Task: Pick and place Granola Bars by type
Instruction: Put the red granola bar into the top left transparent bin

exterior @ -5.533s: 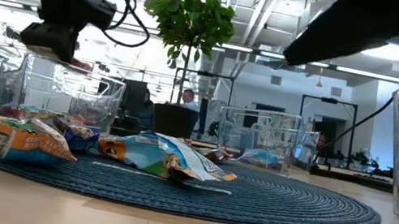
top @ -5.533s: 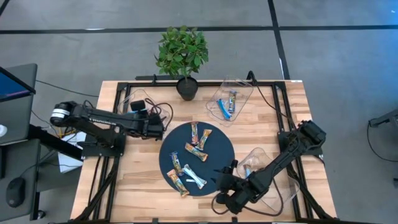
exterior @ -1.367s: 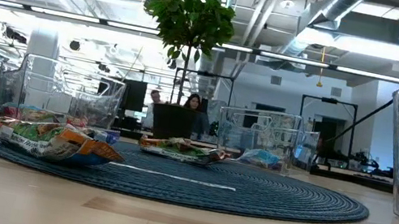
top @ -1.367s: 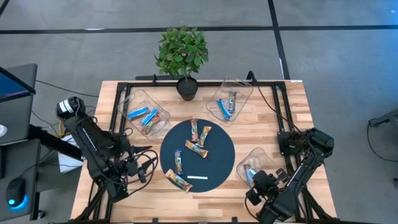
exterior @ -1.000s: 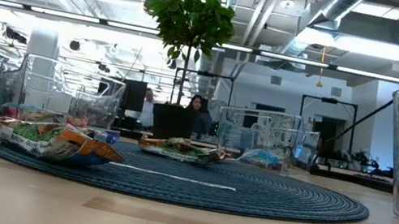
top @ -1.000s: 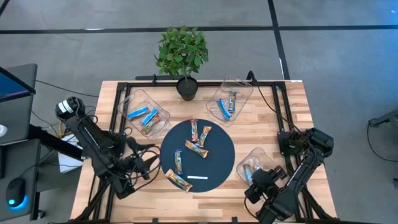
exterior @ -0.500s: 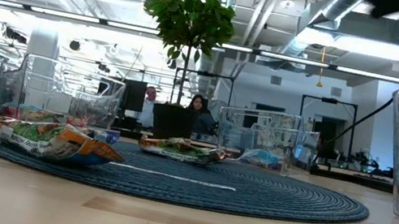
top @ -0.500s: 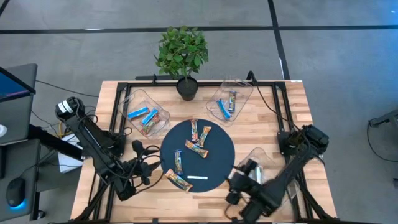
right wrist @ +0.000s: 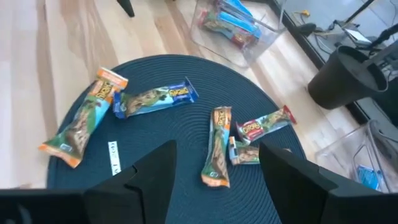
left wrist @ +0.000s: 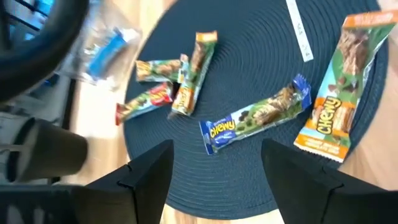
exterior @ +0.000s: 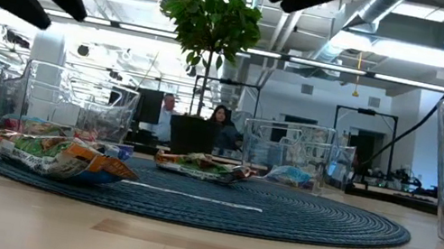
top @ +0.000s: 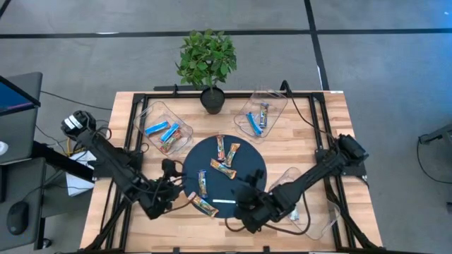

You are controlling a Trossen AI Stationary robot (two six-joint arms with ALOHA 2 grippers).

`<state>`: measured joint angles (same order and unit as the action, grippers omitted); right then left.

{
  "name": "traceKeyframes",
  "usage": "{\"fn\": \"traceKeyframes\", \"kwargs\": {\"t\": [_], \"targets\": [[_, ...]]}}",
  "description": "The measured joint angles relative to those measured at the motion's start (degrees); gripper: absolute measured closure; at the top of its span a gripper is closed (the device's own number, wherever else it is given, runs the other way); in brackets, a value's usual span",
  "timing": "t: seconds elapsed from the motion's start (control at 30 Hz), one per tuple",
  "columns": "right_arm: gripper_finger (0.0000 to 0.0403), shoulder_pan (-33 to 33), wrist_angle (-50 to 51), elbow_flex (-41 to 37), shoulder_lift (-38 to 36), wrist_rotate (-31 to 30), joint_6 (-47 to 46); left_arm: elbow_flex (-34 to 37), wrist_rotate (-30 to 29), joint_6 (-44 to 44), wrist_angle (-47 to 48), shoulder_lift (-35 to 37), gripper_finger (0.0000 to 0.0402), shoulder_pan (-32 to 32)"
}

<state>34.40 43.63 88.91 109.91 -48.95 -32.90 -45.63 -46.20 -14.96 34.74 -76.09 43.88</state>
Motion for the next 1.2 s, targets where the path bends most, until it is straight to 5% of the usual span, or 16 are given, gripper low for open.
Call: {"fn": "traceKeyframes", "kwargs": {"t": [0.23,0.37,0.6,0.97,1.2], "targets": [[0.0182,-0.20,-1.12,-3.71,0.02,0.02,-0.73,0.00,10.14,9.60,-6.29,0.00,0.0164,-5.95],[0.0182,-0.06,-2.75,-6.54,0.02,0.00,-3.18,0.00,9.54,18.07,-12.65,0.00,0.0164,-9.95],[0.0182,0.14,-5.34,-10.11,0.02,0.00,-6.10,0.00,14.91,27.51,-22.13,0.00,0.0164,-24.13],[0.0182,0.83,-6.33,-11.09,0.02,0.83,-4.72,-0.08,35.72,49.96,-29.56,-7.27,0.0164,-41.76],[0.0182,0.89,-6.39,-11.09,0.02,1.01,-4.60,-5.57,31.75,54.40,-27.81,-19.71,0.0164,-43.46]]}}
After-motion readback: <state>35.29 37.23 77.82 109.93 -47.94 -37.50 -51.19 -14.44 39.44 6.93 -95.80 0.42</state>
